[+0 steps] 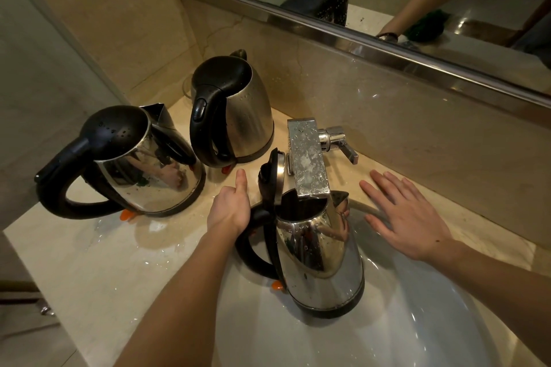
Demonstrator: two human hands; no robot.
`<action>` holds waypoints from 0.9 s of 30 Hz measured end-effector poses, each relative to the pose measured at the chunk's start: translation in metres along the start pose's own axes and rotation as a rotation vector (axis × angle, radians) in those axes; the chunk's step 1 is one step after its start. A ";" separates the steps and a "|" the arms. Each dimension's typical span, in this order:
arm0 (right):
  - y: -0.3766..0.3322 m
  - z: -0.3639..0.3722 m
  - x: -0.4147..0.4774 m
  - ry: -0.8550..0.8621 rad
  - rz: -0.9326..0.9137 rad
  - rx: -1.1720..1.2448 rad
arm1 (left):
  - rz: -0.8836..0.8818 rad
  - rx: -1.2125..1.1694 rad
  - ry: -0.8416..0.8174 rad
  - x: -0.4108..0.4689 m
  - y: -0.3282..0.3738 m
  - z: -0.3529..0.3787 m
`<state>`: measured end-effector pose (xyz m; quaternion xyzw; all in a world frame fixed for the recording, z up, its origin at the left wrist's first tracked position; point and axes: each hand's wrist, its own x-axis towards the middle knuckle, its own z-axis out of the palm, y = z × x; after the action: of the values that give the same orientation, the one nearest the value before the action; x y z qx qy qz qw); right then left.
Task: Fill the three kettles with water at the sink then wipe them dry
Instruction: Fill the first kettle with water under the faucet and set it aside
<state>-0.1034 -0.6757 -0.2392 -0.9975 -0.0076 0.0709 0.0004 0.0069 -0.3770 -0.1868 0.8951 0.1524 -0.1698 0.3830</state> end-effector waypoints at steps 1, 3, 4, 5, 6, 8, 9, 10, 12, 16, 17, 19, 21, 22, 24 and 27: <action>0.000 0.000 0.000 -0.003 0.001 -0.004 | 0.001 0.002 0.000 0.000 0.000 0.000; 0.000 0.001 0.000 -0.005 0.000 -0.009 | 0.004 0.004 -0.005 -0.001 0.001 -0.001; 0.000 0.000 0.000 -0.002 0.000 -0.007 | 0.002 0.004 -0.010 -0.001 0.001 -0.001; 0.000 0.000 0.000 -0.003 0.000 -0.005 | -0.002 0.005 -0.015 -0.001 0.001 -0.001; 0.000 0.000 0.000 -0.006 0.001 -0.005 | -0.007 0.007 -0.018 -0.001 0.001 -0.001; 0.001 0.001 0.000 -0.007 -0.001 -0.004 | -0.012 0.006 -0.017 0.000 0.001 -0.001; 0.001 0.001 0.000 -0.005 -0.001 -0.005 | -0.013 0.004 -0.016 0.000 0.001 0.000; 0.001 0.001 0.000 -0.004 -0.001 -0.005 | -0.013 0.004 -0.013 0.001 0.000 0.000; 0.001 0.002 0.000 0.001 -0.001 -0.003 | -0.008 0.001 -0.009 0.002 -0.001 0.001; 0.001 0.002 0.000 0.009 -0.001 -0.007 | 0.002 -0.004 -0.011 0.002 -0.001 0.000; 0.001 0.002 0.000 0.013 -0.002 -0.005 | 0.004 -0.004 -0.011 0.002 -0.002 0.000; 0.001 0.003 0.001 0.009 -0.002 -0.009 | 0.005 -0.004 -0.014 0.003 -0.002 0.000; 0.001 0.003 0.001 0.010 -0.002 -0.010 | 0.009 -0.004 -0.014 0.003 -0.002 0.001; 0.001 0.003 0.001 0.012 -0.002 -0.008 | 0.010 -0.003 -0.014 0.003 -0.002 0.001; 0.001 0.002 0.001 0.010 -0.002 -0.008 | 0.012 0.001 -0.011 0.003 -0.002 0.001; 0.001 0.002 0.001 0.011 -0.003 -0.005 | 0.017 0.010 -0.009 0.003 -0.002 0.001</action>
<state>-0.1031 -0.6771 -0.2416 -0.9978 -0.0091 0.0652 -0.0020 0.0089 -0.3760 -0.1896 0.8975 0.1424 -0.1712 0.3807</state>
